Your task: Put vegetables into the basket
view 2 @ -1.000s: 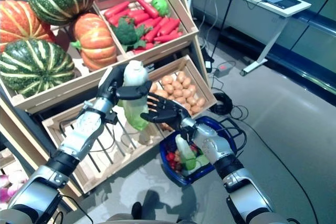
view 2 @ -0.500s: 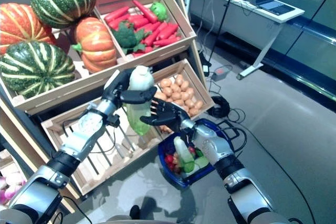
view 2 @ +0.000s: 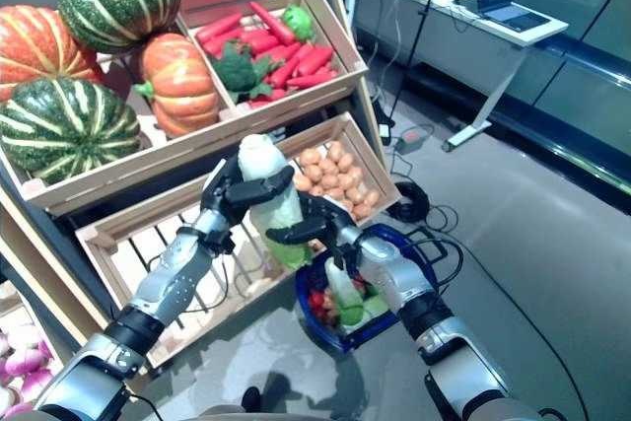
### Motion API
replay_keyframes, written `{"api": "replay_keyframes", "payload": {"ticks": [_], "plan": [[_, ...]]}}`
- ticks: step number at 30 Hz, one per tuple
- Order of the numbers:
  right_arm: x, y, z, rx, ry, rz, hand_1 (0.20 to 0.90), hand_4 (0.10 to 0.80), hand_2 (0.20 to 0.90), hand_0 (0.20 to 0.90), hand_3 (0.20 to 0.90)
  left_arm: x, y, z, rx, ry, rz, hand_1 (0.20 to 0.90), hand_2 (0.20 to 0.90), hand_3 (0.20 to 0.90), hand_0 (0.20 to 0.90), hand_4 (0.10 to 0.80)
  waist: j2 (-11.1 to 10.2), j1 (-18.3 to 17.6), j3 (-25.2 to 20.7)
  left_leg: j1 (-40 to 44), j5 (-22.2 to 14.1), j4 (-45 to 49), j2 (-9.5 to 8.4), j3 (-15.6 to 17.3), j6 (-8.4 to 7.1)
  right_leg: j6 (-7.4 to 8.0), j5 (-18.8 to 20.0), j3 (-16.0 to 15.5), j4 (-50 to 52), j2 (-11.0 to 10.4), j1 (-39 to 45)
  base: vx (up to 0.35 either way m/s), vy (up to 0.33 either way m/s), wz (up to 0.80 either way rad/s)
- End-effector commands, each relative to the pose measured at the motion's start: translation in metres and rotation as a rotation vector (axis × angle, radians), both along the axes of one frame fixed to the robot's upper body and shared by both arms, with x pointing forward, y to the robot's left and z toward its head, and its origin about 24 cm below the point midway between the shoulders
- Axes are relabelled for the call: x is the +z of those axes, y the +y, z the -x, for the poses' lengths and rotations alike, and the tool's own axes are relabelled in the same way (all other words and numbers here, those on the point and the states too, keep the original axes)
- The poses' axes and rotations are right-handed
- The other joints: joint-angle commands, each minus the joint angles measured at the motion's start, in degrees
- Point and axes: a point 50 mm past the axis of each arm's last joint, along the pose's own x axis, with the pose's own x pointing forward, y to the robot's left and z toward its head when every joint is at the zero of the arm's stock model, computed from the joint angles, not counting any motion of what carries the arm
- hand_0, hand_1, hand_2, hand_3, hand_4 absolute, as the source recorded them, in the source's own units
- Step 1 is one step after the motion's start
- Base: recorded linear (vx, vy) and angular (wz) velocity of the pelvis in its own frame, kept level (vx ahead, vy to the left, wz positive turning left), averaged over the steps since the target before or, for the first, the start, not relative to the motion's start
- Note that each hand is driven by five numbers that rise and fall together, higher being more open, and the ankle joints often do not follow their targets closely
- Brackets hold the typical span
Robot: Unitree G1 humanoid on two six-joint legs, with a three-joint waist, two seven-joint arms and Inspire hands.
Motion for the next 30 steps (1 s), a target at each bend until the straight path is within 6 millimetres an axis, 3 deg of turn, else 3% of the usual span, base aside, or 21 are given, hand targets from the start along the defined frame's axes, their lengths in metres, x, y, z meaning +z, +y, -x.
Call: {"api": "replay_keyframes", "payload": {"ticks": [1,2,3,4,20,21,22,23,28,30], "plan": [[0.049,0.038,-0.022,0.012,-0.212,-0.075,0.900,0.800,0.900,0.900,0.900,0.079,-0.082,0.016,-0.310,-0.302,0.339,0.300,0.300,0.300,0.300,0.400,0.54,1.39,-5.57,1.38,-2.40,-0.17,1.29,-0.48,-2.12,-1.80,6.12,1.75,0.48,-1.78,-2.88,0.000,0.000,0.00],[0.049,0.037,-0.023,0.002,-0.212,-0.076,0.578,0.585,0.578,0.578,0.578,0.080,-0.082,0.017,-0.310,-0.305,0.338,0.300,0.300,0.300,0.300,0.400,0.59,1.46,-5.55,1.39,-2.40,-0.17,1.27,-0.55,-2.11,-1.81,6.16,1.70,0.48,-1.80,-2.84,0.000,0.000,0.00],[0.050,0.036,-0.024,-0.006,-0.212,-0.074,0.331,0.420,0.331,0.331,0.331,0.081,-0.082,0.017,-0.308,-0.309,0.336,0.300,0.300,0.300,0.300,0.400,0.61,1.50,-5.53,1.39,-2.39,-0.17,1.27,-0.58,-2.11,-1.82,6.15,1.66,0.49,-1.82,-2.83,0.000,0.000,0.00],[0.051,0.036,-0.025,-0.028,-0.216,-0.070,0.300,0.400,0.300,0.300,0.300,0.083,-0.082,0.017,-0.308,-0.314,0.334,0.300,0.300,0.300,0.300,0.400,0.65,1.62,-5.49,1.37,-2.38,-0.17,1.23,-0.71,-2.12,-1.82,6.13,1.57,0.45,-1.86,-2.75,0.000,0.000,0.00],[0.048,0.021,-0.026,-0.098,-0.232,-0.009,0.300,0.400,0.300,0.300,0.300,0.089,-0.076,0.017,-0.280,-0.375,0.208,0.300,0.300,0.300,0.300,0.400,0.87,1.50,-5.45,1.56,-2.46,-0.17,1.15,-1.02,-2.05,-1.73,6.18,1.61,0.27,-1.97,-2.47,0.005,0.001,0.03],[0.047,0.017,-0.025,-0.103,-0.234,-0.008,0.300,0.400,0.300,0.300,0.300,0.088,-0.073,0.017,-0.272,-0.375,0.187,0.571,0.571,0.571,0.571,0.580,0.90,1.35,-5.40,1.68,-2.47,-0.17,1.17,-0.87,-2.04,-1.68,6.23,1.74,0.25,-1.94,-2.43,0.000,0.000,0.00],[0.047,0.016,-0.025,-0.106,-0.233,-0.008,0.300,0.400,0.300,0.300,0.300,0.088,-0.073,0.017,-0.267,-0.376,0.179,0.799,0.799,0.799,0.799,0.733,0.90,1.32,-5.41,1.71,-2.48,-0.17,1.19,-0.82,-2.03,-1.67,6.25,1.75,0.24,-1.93,-2.42,0.000,0.000,0.00],[0.044,0.012,-0.024,-0.120,-0.226,-0.007,0.300,0.400,0.300,0.300,0.300,0.087,-0.070,0.017,-0.262,-0.383,0.153,0.900,0.900,0.900,0.900,0.800,0.97,1.17,-5.40,1.81,-2.51,-0.17,1.27,-0.71,-2.04,-1.66,6.25,1.86,0.25,-1.93,-2.43,0.000,0.000,0.00],[0.037,-0.011,-0.023,-0.186,-0.204,-0.002,0.300,0.400,0.300,0.300,0.300,0.085,-0.063,0.017,-0.253,-0.385,0.087,0.900,0.900,0.900,0.900,0.800,1.12,0.79,-5.30,1.97,-2.60,-0.17,1.38,-0.44,-2.00,-1.54,6.35,2.15,0.13,-1.85,-2.37,0.000,0.000,0.00],[0.033,-0.029,-0.022,-0.229,-0.201,0.018,0.300,0.400,0.300,0.300,0.300,0.080,-0.055,0.016,-0.230,-0.376,0.052,0.900,0.900,0.900,0.900,0.800,1.14,0.45,-5.27,2.13,-2.75,-0.17,1.50,-0.14,-1.98,-1.39,6.44,2.35,0.00,-1.87,-2.34,0.000,0.000,0.00]]}}
